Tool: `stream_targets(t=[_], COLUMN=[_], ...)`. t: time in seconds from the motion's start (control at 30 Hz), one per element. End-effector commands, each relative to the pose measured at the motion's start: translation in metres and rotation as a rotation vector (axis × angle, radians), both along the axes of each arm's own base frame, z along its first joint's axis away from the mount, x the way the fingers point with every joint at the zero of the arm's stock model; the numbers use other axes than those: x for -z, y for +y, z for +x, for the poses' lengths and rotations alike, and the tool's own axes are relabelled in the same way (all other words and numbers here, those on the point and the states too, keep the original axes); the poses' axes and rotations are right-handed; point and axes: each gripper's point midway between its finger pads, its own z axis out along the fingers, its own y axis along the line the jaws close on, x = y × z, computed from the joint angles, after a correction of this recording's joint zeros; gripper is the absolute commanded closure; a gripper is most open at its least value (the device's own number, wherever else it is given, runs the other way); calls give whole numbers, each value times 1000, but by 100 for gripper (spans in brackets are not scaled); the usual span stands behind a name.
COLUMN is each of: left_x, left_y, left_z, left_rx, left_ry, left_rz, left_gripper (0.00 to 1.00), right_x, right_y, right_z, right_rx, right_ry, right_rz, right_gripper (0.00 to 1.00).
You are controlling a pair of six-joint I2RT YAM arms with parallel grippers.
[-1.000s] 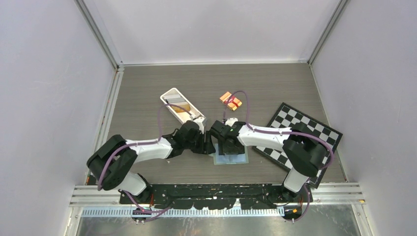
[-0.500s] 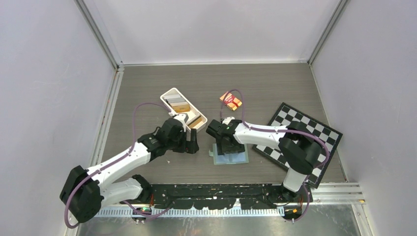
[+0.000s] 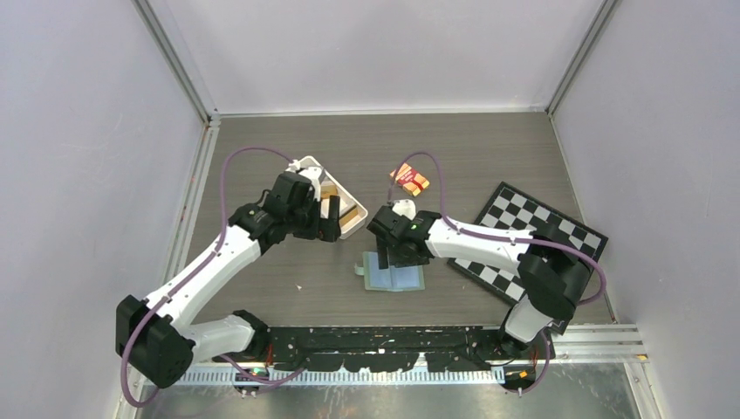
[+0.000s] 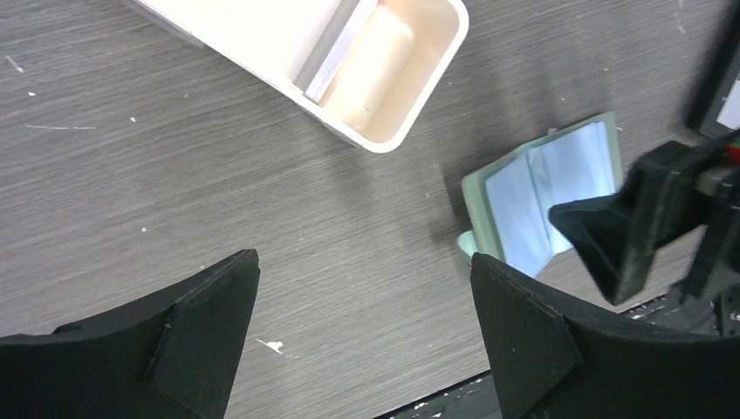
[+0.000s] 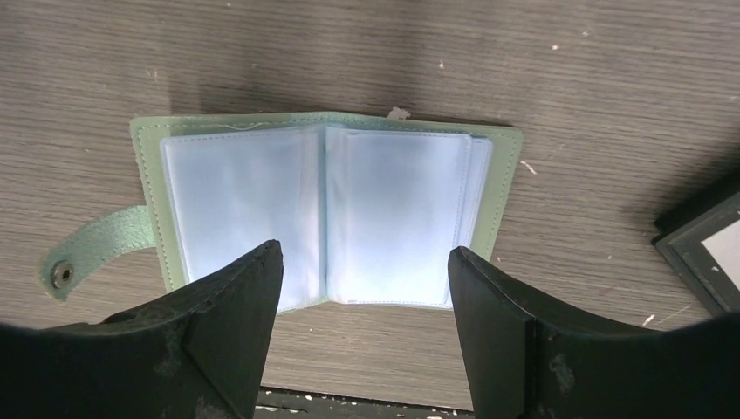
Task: Put the credit cards into the card holder
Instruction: Pick up the credit card from the storage box.
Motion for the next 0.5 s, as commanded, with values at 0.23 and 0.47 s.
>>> stream_targets(t=[0.23, 0.47], left_x=[-15, -19], left_y=[6, 18], left_z=[18, 41], left_rx=[95, 107], left_ry=[-3, -57], left_rz=[96, 181], left_gripper=[6, 6], right_x=[-21, -26], right_y=[12, 21], right_z=[17, 18], right_rx=[-7, -17], right_ry=[-95, -101], right_rz=[70, 130], right_gripper=[26, 25])
